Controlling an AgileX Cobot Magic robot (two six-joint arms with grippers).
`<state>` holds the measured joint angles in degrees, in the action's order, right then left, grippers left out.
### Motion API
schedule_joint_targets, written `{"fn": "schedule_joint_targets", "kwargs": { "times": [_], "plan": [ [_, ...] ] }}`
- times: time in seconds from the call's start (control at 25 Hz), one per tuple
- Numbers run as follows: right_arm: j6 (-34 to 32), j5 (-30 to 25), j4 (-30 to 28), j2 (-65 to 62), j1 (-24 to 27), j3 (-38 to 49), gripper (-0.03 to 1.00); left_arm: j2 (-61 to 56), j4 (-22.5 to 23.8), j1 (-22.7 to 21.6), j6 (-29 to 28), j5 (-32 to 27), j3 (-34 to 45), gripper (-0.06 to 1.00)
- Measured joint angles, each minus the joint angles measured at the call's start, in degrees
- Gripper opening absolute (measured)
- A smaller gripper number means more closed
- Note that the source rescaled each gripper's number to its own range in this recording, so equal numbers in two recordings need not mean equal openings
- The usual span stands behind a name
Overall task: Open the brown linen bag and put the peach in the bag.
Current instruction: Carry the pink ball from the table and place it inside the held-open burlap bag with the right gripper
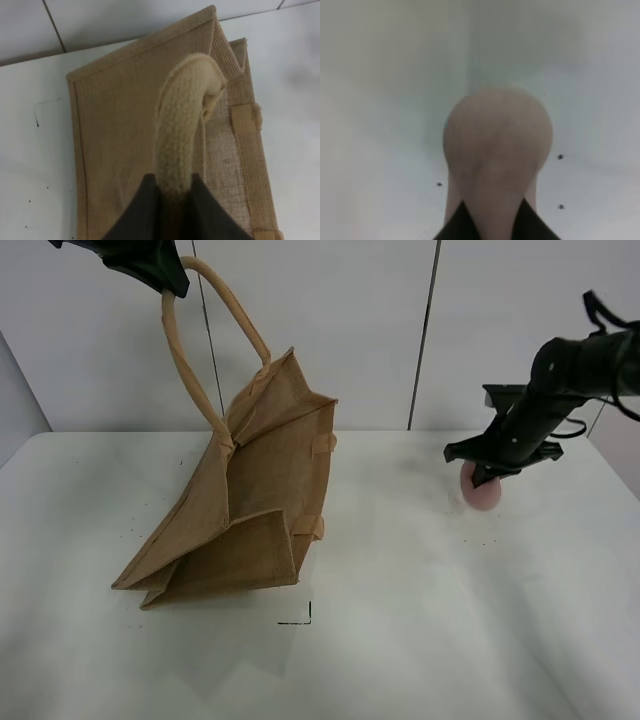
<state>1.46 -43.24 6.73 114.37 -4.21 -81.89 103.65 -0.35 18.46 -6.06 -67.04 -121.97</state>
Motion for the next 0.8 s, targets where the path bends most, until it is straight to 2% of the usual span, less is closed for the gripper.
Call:
{"fn": "schedule_joint_targets", "kwargs": {
  "times": [0.16, 0.32, 0.44, 0.68, 0.8],
  "plan": [
    [0.6, -1.3, 0.0, -6.0, 0.0, -0.2, 0.0, 0.0, 0.0, 0.0, 0.0, 0.0, 0.0, 0.0],
    [2.0, -10.7, 0.9, -9.6, 0.0, -8.2, 0.0, 0.0, -0.1, 0.0, 0.0, 0.0, 0.0, 0.0],
    [3.7, -15.0, 2.3, -9.6, -0.6, -13.0, 0.0, 0.0, -0.1, 0.0, 0.0, 0.0, 0.0, 0.0],
    [5.6, -15.2, 5.2, -9.6, -6.7, -15.9, 0.0, 0.0, -0.1, 0.0, 0.0, 0.0, 0.0, 0.0],
    [6.5, -12.1, 9.2, -8.7, -14.4, -16.2, 0.0, 0.0, -0.1, 0.0, 0.0, 0.0, 0.0, 0.0]
  ]
}}
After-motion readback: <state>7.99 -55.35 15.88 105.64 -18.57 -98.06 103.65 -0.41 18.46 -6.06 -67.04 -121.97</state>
